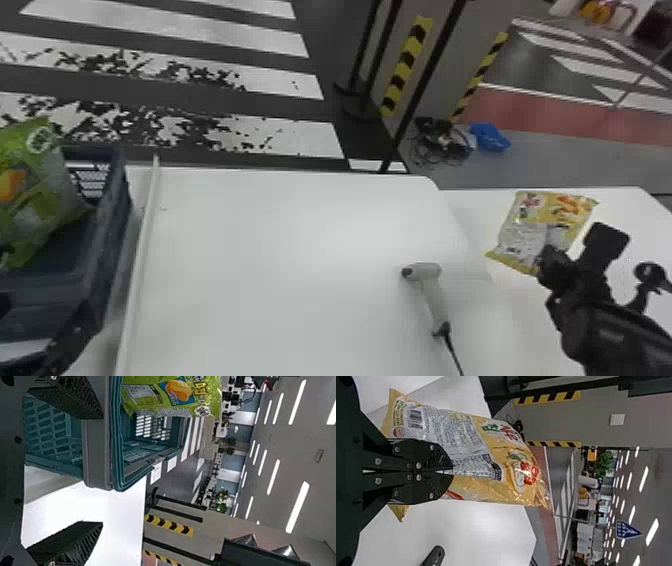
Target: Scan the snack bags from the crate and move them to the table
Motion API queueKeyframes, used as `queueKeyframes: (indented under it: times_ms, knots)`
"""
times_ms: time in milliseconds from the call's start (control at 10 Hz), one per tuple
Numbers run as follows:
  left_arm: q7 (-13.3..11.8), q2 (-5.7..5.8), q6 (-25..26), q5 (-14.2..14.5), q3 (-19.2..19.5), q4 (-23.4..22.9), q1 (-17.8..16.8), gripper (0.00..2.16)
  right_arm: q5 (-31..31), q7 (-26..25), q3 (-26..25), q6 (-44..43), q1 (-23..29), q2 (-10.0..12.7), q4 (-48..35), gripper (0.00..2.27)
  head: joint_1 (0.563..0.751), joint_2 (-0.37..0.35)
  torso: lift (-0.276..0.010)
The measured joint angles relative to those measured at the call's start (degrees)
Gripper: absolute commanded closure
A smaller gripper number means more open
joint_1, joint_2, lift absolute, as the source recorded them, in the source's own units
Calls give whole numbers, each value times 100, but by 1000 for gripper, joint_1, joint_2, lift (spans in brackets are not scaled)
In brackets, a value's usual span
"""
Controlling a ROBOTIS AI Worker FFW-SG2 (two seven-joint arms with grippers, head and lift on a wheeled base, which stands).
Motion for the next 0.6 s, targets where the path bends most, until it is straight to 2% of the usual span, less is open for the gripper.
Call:
queueKeyframes:
  times_ms: [200, 400, 600]
  knots:
    - [-9, 36, 15, 0, -9, -2, -25, 33, 242, -323, 224, -155, -527, -125, 944, 2243, 695, -350, -95]
    - [-4, 67, 28, 7, -76, -9, -104, 33, 268, -537, 245, -177, -687, -216, 1287, 2243, 695, -350, -95]
    - [11, 85, 25, 17, -103, -48, -119, 33, 260, -694, 245, -178, -784, -272, 1487, 1740, 695, -350, -95]
